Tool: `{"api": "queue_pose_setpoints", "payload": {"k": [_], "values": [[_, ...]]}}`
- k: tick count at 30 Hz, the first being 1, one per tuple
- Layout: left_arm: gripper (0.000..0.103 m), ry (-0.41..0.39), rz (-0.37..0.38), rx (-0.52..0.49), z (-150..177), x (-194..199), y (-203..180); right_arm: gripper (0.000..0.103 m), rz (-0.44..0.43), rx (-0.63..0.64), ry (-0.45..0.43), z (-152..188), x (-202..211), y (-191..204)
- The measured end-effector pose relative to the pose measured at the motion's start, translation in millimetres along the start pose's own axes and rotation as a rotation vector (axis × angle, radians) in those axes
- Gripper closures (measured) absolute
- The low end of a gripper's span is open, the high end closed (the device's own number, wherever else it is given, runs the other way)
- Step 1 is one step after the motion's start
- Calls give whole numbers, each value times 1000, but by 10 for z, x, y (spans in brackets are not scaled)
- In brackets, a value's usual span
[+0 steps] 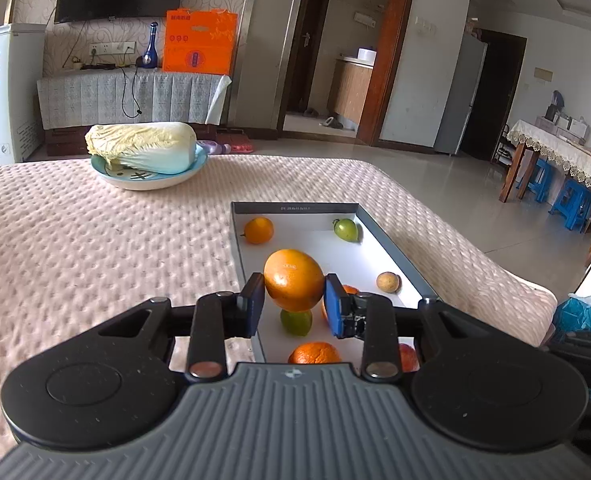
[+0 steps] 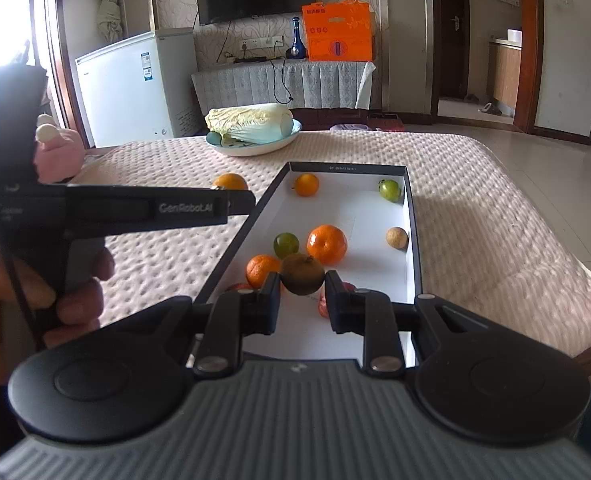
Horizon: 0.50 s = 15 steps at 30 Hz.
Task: Organize fruits
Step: 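Carry the orange with the left tool while the right carries the kiwi over the box, then lower and open the left tool over the box while the right releases the kiwi inside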
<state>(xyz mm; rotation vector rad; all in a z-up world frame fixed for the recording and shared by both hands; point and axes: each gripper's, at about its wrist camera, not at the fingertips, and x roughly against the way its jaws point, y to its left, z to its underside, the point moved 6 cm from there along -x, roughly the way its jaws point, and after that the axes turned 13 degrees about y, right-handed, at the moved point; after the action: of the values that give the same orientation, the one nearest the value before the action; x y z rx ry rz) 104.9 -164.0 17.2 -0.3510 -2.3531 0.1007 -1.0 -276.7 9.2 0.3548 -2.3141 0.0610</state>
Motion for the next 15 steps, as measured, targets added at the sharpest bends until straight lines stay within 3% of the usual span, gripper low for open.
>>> {"api": "queue_pose_setpoints", "payload": {"k": [15], "values": [[66,22,32,-23,-95,-353,-239,76,-5,13,30,55,-7,-41]]}}
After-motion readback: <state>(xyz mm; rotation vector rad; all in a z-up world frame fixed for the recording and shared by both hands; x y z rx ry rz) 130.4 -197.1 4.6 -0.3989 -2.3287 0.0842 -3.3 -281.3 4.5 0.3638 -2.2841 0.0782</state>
